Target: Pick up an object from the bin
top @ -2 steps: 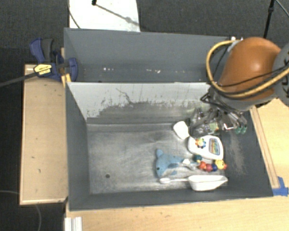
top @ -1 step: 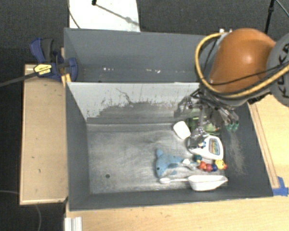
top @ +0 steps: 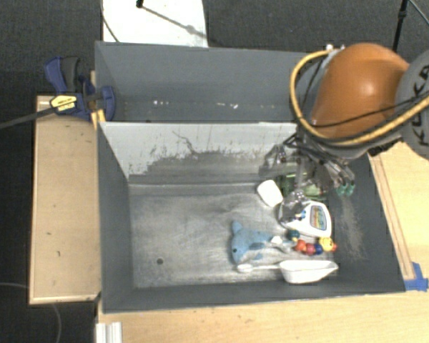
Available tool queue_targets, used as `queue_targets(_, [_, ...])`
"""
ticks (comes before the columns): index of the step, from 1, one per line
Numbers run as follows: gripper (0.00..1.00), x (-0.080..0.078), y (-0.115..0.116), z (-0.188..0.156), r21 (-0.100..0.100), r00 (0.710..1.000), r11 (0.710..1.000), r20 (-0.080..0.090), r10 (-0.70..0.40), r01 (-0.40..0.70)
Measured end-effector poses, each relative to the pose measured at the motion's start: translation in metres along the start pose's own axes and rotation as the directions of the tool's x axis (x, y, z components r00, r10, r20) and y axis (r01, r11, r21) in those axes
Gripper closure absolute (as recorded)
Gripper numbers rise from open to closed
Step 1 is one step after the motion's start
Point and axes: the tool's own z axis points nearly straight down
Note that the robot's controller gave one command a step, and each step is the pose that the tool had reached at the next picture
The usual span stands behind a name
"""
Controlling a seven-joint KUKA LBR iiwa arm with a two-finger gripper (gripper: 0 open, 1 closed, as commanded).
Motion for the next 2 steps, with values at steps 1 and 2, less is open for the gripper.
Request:
queue_targets(1, [0.0,-0.003,0.03,0.032,0.002,0.995,0.995,0.003,-0.098,0.098])
queue_targets(2, [0.0,-0.002,0.042,0.095,0.001,0.962,0.962,0.004,-0.272,0.272])
